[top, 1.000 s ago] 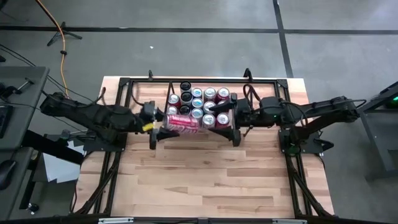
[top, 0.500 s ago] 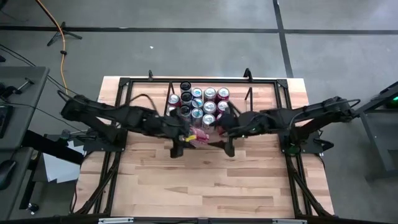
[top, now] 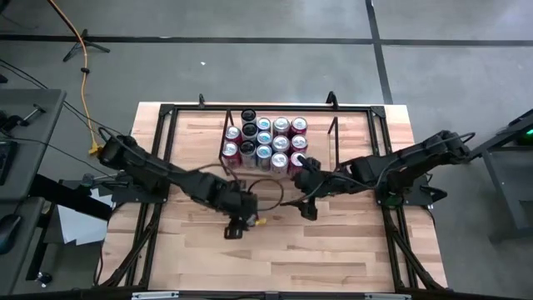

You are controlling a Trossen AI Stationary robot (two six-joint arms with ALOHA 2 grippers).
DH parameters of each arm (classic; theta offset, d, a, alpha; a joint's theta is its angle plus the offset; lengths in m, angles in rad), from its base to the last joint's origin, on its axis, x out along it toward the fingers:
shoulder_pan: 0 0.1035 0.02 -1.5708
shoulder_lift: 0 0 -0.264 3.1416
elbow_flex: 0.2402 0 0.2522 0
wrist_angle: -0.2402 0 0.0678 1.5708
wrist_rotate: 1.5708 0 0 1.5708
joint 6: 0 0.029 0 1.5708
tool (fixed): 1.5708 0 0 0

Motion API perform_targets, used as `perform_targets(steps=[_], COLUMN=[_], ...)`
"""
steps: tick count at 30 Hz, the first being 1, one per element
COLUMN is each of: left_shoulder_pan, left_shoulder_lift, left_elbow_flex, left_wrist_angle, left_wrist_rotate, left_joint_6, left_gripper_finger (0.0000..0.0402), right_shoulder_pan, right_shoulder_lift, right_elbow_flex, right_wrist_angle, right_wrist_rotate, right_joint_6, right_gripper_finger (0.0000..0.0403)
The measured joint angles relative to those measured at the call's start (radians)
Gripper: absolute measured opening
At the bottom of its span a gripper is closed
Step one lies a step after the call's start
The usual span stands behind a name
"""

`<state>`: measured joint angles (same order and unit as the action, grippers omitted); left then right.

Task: Place canned beverage on shelf
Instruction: Put the red-white soda can on the shelf

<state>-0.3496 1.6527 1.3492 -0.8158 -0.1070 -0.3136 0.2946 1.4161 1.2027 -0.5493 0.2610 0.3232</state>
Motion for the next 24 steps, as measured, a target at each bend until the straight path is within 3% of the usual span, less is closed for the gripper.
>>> perform_targets(steps=[5, 14, 24], left_shoulder_pan=[-0.034, -0.04, -0.043], left_shoulder_lift=[0.02, 0.112, 0.13], left_elbow_flex=[-0.045, -0.054, -0.048], left_wrist_angle=[-0.027, -0.017, 0.024], left_wrist_rotate=[0.039, 0.021, 0.008], left_joint_6=[-0.073, -0.05, -0.052], left_gripper_finger=[0.0234, 0.0235, 0.027], right_shoulder_pan=[0.013, 0.016, 0.016], right_shoulder_lift=[-0.028, -0.032, -0.032], right_elbow_flex=[0.0, 0.0, 0.0], right_wrist_angle=[-0.062, -0.053, -0.045], right_wrist_rotate=[0.027, 0.052, 0.052], right_joint_6=[0.063, 0.1, 0.129], right_gripper_finger=[0.0362, 0.0362, 0.0362])
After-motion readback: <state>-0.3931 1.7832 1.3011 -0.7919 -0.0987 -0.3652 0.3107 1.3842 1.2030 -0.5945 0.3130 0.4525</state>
